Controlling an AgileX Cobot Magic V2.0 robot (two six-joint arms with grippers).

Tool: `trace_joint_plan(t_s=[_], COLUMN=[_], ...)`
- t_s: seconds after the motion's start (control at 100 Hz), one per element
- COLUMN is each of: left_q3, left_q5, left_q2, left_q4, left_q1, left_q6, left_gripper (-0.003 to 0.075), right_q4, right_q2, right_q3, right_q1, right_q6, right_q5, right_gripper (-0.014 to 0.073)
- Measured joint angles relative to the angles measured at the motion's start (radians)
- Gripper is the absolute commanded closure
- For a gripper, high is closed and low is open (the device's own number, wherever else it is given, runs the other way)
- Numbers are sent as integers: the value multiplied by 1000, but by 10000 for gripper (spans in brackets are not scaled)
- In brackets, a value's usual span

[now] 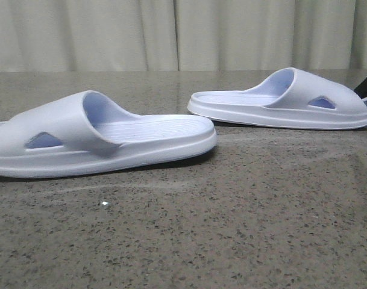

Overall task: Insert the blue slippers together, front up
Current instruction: 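Lower both grippers onto the heel rims of the two slippers, then close both grippers on the slipper heel rims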

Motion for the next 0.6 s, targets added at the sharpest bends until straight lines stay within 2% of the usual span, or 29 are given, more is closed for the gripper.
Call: trace_joint_plan(t_s=[0.07, 0.12, 0.24, 0.45, 0.6], left_q3=[0, 0, 0, 0, 0], left_q5=[0, 0, 5, 46, 97], left_q2=[0, 0, 4, 103, 214], left_q4=[-2, -4, -12, -79, -222], left_q1=[0, 0, 0, 0, 2], left_q6=[0, 0, 0, 62, 184], left_gripper=[317, 317, 317, 317, 317], right_q4=[20, 35, 51, 78, 82], right_q2=[16, 24, 38, 38, 35], right_q3=[-2, -4, -4, -4, -4], right_q1=[0, 0, -2, -2, -2], right_q6=[-17, -27, -43, -46, -46], right_q5=[16, 21, 34, 66, 73], right_gripper=[339, 414, 699, 692, 692])
